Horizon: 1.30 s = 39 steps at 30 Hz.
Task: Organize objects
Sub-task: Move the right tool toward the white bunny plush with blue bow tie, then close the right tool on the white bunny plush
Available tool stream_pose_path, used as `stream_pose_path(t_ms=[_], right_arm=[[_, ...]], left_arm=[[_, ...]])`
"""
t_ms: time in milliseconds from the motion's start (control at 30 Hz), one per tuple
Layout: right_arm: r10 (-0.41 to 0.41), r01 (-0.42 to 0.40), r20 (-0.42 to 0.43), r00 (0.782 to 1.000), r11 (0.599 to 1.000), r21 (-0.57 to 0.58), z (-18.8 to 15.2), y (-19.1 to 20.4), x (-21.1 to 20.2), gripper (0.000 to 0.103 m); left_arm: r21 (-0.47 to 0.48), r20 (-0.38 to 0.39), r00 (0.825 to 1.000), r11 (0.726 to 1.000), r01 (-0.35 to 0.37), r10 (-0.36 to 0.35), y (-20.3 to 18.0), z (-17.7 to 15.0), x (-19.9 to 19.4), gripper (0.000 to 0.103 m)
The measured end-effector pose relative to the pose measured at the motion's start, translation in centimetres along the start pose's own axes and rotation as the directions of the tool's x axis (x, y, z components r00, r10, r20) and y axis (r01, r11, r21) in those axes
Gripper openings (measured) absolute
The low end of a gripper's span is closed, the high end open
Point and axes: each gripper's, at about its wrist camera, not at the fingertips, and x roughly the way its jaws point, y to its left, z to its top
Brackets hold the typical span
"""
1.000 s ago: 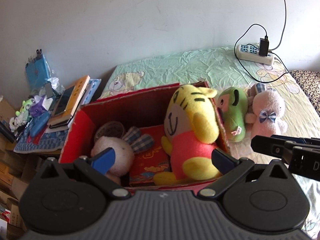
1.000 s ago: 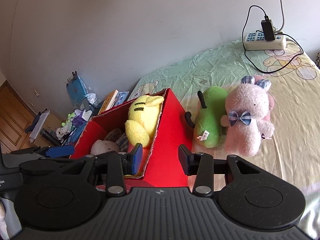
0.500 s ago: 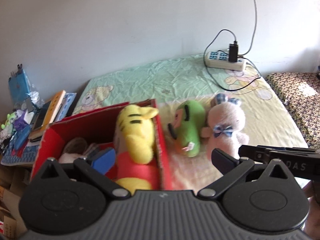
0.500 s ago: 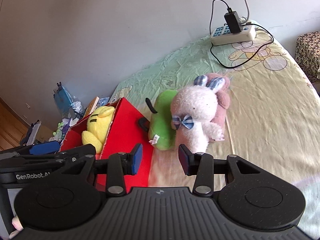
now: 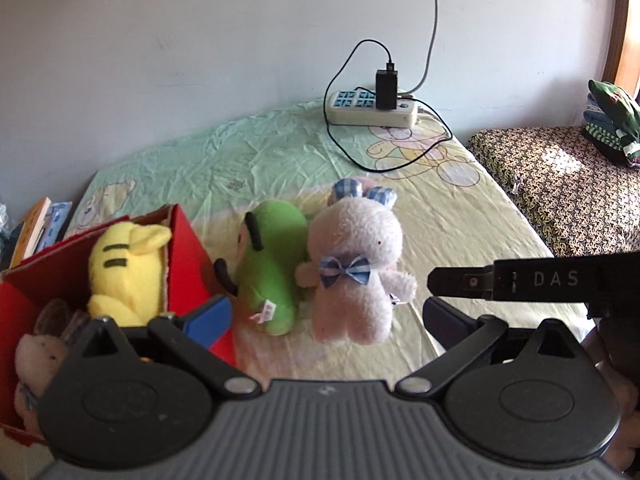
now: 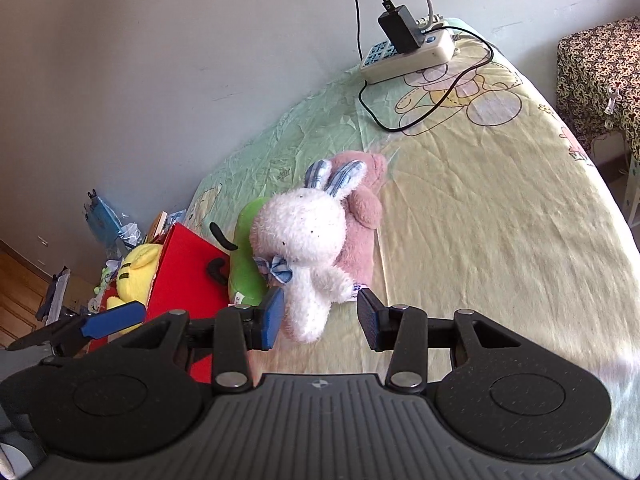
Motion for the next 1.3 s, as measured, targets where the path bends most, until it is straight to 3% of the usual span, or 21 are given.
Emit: stream_pose_path(t_ms=[333,633,700,833,1300], right_arm=[[0.083,-0.081,-0.049,0.995,0.996,0.034,2.1,-1.2,3.4,0.043],[0.132,-0.131,-0.1,0.986,0.991,0.014,2.9,-0.8,6.2,0.044],[0.124,-0.124,-0.1,0.987,0.992,0.003,3.0,-0.8,6.6,0.048],[0.134,-0.132,-0.097,0.986,0.991,0.022,3.3,-1.1,7.6,0.056],[0.138,-0.138,-0.076,0.987,0.99,0.001,2.7,-0.4,5.9,0.044]], left_arm=[[-0.006,0.01,0.995,0.995,0.095,-0.095,0.7,0.3,5.4,0.099],[-0.017,-0.041,0.982,0.983,0.183,-0.183,1.2,0.9,9.3,0.079],[-0.005,-0.046,0.981,0.982,0.189,-0.189,1.1,1.0,9.9,0.076],[0.005,-0.05,0.981,0.982,0.188,-0.187,1.0,1.2,10.7,0.07],[-0.009,-0.042,0.979,0.98,0.201,-0.201,0.9,0.9,8.7,0.062]])
